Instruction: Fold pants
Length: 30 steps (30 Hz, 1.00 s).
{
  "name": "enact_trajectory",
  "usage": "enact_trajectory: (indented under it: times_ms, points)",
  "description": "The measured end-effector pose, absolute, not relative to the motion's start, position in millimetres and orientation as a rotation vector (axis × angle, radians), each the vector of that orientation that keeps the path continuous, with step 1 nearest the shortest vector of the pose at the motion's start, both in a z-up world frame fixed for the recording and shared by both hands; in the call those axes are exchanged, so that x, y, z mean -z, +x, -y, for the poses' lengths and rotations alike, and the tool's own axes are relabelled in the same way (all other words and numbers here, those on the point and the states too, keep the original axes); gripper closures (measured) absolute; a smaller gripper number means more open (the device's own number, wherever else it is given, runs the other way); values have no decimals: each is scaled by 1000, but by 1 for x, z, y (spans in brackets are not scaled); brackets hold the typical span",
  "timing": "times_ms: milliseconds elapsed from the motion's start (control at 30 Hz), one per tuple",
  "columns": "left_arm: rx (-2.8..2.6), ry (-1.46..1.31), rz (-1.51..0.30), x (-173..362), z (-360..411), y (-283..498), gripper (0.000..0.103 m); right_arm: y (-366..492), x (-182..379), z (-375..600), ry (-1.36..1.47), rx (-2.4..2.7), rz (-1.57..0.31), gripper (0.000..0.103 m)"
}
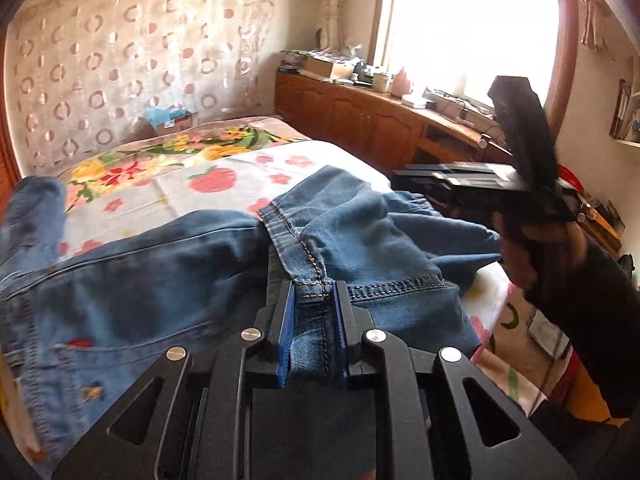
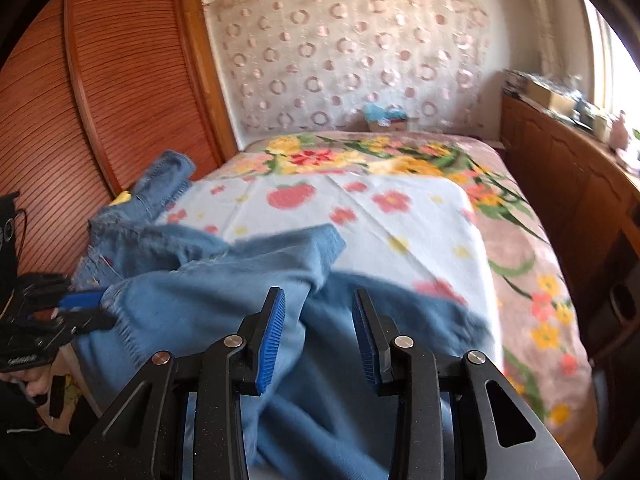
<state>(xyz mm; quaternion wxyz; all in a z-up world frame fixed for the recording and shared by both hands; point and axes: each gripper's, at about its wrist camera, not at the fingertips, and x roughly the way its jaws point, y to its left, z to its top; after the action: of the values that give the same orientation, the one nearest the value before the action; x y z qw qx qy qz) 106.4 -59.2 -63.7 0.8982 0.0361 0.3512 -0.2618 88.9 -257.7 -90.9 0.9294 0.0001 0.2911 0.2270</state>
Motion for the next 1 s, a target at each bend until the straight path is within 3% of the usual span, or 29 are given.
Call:
enact_trajectory:
  times_ms: [367, 400, 433, 467, 833, 1000]
  points:
    - [520, 54, -831, 107, 59, 121, 84, 171, 110, 210, -76, -479, -736, 55]
    - [517, 50, -825, 106, 58, 120, 84, 173, 113, 212, -57, -495, -751, 60]
    - [516, 50, -805, 101, 57, 116, 84, 173, 110, 211, -51, -514, -755, 86]
    - [517, 46, -781, 94, 56, 112, 85, 171, 108, 211, -53, -527, -746, 95]
    - [382, 38, -547, 1, -29, 44, 85, 118, 13, 145, -36, -754, -470, 97]
    - [251, 11, -533, -6, -90, 22, 85, 115, -1, 83, -68, -849, -437, 97]
